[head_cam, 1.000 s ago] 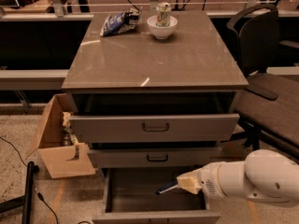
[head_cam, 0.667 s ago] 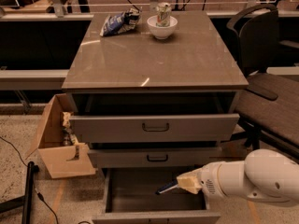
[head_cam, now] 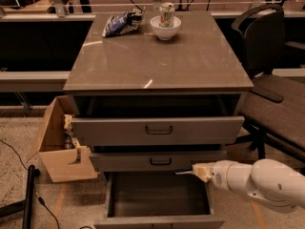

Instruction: Place rxbar blueberry into bottom drawer

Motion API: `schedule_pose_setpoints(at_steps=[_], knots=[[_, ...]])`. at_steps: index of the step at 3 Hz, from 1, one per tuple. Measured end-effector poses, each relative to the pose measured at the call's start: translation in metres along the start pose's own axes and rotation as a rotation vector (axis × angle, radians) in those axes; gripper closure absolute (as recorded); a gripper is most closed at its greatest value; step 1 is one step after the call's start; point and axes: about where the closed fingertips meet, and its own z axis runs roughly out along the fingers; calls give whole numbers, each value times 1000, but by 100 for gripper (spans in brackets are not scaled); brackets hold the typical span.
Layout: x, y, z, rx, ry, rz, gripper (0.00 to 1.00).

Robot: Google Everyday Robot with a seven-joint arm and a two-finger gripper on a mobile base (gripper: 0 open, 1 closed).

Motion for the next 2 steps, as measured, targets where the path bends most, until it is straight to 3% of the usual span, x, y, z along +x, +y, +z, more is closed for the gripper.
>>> schedule_pose_setpoints(at_steps=[1, 2], knots=[[-2, -75, 46, 71, -60, 93, 100], [41, -119, 113, 53, 30, 213, 100]])
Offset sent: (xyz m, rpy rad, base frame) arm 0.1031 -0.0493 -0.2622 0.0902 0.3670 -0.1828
